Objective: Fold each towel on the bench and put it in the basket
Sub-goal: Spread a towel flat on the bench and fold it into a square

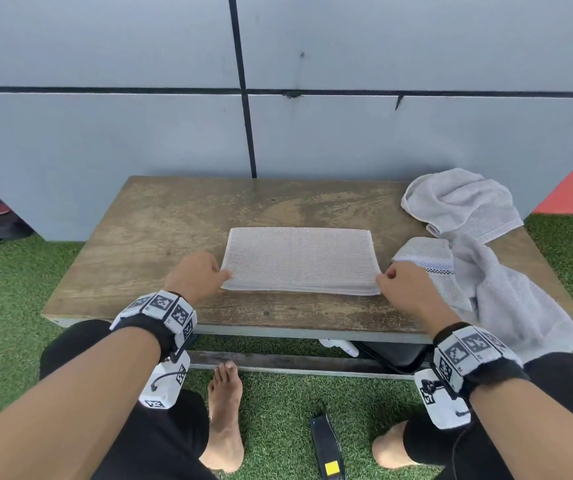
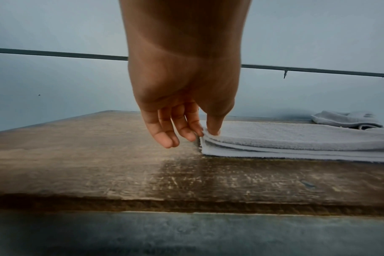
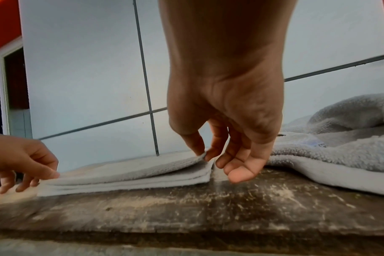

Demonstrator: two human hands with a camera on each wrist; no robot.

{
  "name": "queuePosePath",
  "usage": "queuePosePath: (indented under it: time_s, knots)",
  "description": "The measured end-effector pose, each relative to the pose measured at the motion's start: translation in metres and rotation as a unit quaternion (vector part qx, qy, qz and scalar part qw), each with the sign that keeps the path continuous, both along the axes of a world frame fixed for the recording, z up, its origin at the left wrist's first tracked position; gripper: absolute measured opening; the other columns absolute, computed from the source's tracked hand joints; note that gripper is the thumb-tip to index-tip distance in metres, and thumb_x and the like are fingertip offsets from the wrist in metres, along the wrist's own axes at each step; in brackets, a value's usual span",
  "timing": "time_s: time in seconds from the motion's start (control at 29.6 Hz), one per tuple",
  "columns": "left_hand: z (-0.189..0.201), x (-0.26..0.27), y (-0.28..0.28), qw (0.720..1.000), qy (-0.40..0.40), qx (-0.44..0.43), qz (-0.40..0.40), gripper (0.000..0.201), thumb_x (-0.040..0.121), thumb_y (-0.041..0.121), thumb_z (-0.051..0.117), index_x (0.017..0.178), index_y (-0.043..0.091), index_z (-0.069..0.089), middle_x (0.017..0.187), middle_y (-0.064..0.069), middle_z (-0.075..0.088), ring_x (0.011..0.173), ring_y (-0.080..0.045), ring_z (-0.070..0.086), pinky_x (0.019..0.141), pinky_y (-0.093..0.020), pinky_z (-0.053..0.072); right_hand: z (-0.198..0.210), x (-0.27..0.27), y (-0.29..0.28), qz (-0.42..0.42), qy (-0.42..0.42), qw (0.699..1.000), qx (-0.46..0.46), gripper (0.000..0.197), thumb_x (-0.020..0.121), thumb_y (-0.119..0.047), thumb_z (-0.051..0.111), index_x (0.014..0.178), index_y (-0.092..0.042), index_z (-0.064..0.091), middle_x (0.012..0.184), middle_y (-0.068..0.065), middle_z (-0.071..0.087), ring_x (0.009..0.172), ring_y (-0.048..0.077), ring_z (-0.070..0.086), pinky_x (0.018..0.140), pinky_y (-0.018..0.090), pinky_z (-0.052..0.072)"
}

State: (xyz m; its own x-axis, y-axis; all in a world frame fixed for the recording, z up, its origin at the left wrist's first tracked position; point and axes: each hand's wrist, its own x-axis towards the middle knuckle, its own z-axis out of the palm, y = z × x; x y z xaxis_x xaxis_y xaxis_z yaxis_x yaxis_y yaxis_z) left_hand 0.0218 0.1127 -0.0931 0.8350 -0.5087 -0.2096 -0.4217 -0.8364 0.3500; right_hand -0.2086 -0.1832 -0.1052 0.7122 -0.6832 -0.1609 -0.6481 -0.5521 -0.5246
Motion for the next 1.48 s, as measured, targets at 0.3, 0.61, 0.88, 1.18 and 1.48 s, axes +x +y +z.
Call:
queuePosePath:
  time_s: [0.3,0.61,0.88,1.18,1.48]
  knots:
    - [-0.005,0.002,0.002,0.999,0.025,-0.012,0.027,0.041,0.094,0.035,0.064,0.064,0.015,0.044,0.055,-0.003,0.046,0.048,-0.019,0.042,0.053,-0.026,0.038,0.001,-0.004,0.003,0.035,0.072,0.997,0.022,0.049,0.084,-0.026,0.065,0.049,-0.018,0.032,0.045,-0.004,0.027,0.047,0.020,0.033,0.052,0.027,0.032]
    - [0.000,-0.001,-0.020,0.997,-0.060,-0.027,0.035,0.015,0.090,0.029,0.058,0.086,0.017,0.050,0.084,0.001,0.050,0.077,-0.019,0.051,0.068,-0.034,0.045,0.018,0.008,0.013,-0.002,0.038,0.997,-0.062,0.022,0.080,-0.033,0.063,0.082,-0.015,0.051,0.085,0.001,0.058,0.078,0.024,0.057,0.067,0.037,0.047]
    - [-0.024,-0.032,-0.115,0.971,-0.121,-0.118,-0.167,0.037,0.097,0.020,0.049,0.133,0.014,0.050,0.141,-0.004,0.045,0.129,-0.020,0.043,0.108,-0.037,0.040,-0.004,0.094,0.061,0.194,-0.003,0.977,-0.093,0.047,0.099,-0.019,0.046,0.144,-0.010,0.038,0.152,0.009,0.036,0.138,0.027,0.035,0.111,0.045,0.037]
    - [-0.066,-0.041,-0.121,0.977,-0.125,-0.023,-0.171,0.057,0.106,0.039,0.015,0.160,0.022,0.009,0.168,0.002,0.001,0.155,-0.017,-0.002,0.125,-0.043,-0.001,-0.051,0.097,0.061,0.196,0.049,0.973,-0.115,0.059,0.106,-0.040,0.015,0.160,-0.029,-0.005,0.168,-0.010,-0.013,0.153,0.012,-0.016,0.124,0.045,-0.007]
    - [-0.072,-0.036,-0.119,0.980,-0.124,-0.044,-0.146,0.060,0.102,0.047,0.020,0.159,0.031,0.013,0.168,0.005,0.005,0.155,-0.017,-0.001,0.125,-0.044,0.000,-0.052,0.083,0.044,0.142,0.071,0.974,-0.160,0.067,0.100,-0.061,0.012,0.160,-0.034,-0.001,0.168,-0.006,-0.009,0.155,0.018,-0.011,0.125,0.047,-0.002]
